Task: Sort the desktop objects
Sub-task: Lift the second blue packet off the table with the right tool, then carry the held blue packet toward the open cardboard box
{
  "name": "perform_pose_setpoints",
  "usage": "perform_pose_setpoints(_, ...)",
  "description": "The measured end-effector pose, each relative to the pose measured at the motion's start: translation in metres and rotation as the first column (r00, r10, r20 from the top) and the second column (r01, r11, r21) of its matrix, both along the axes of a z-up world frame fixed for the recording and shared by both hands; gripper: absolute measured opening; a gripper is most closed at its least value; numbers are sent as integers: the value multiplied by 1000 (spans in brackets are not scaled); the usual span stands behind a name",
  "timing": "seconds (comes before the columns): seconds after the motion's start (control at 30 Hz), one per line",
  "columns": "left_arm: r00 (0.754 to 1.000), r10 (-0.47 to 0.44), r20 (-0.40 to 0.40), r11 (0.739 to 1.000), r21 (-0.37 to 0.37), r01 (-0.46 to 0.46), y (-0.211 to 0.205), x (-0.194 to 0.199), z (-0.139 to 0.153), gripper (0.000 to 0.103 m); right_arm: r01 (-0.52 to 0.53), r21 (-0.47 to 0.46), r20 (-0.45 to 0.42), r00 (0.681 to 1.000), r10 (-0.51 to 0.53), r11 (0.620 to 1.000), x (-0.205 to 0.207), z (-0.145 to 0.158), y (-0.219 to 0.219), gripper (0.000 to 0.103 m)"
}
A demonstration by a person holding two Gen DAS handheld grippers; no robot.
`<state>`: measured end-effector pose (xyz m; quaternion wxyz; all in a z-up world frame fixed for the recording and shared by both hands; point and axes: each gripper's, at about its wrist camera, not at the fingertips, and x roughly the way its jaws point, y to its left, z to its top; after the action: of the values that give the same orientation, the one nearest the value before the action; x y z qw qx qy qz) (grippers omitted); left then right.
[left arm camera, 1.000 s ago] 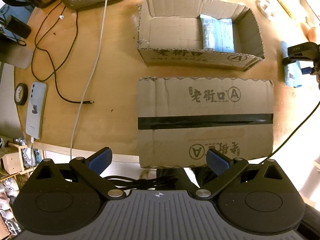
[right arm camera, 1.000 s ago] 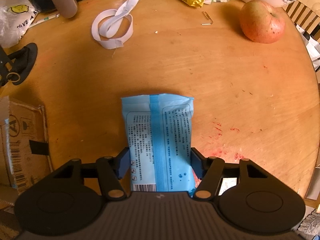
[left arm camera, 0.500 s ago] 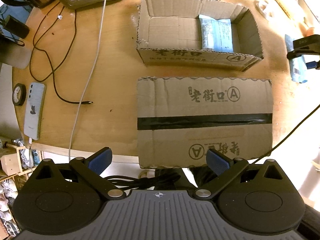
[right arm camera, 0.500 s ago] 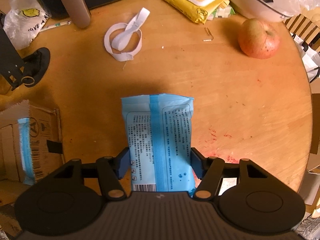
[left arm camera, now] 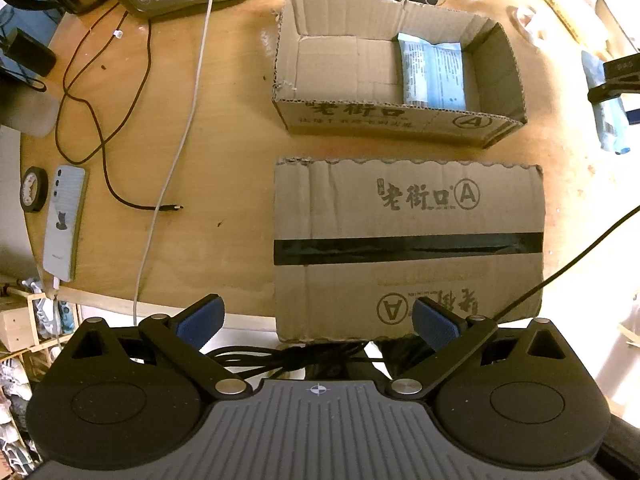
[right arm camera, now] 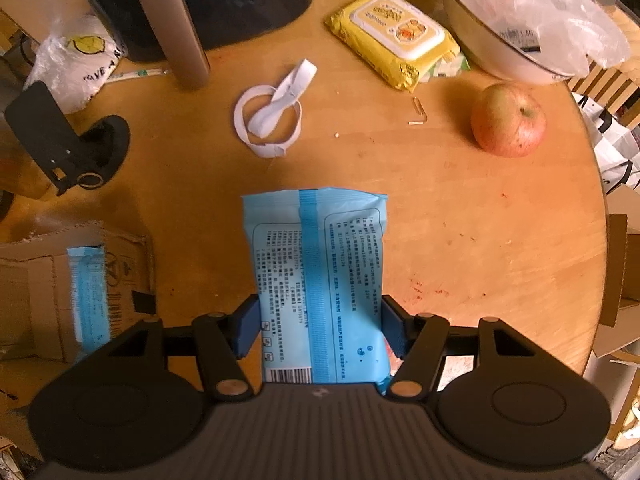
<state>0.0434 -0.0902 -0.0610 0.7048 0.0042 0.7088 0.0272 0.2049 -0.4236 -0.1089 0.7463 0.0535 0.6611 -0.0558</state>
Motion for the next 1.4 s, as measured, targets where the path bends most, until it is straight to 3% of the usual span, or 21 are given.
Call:
perform_pose_setpoints(0.33, 1000, 10, 9, 1000, -10, -10, 7, 1, 1, 103, -21, 2, 12, 1000, 21, 1000, 1, 20, 11, 61)
perform_pose_setpoints(1.4, 999, 5, 34, 1000, -26, -4, 37, -2, 5, 103, -29, 43, 17, 999, 29, 999, -7, 17, 67, 61)
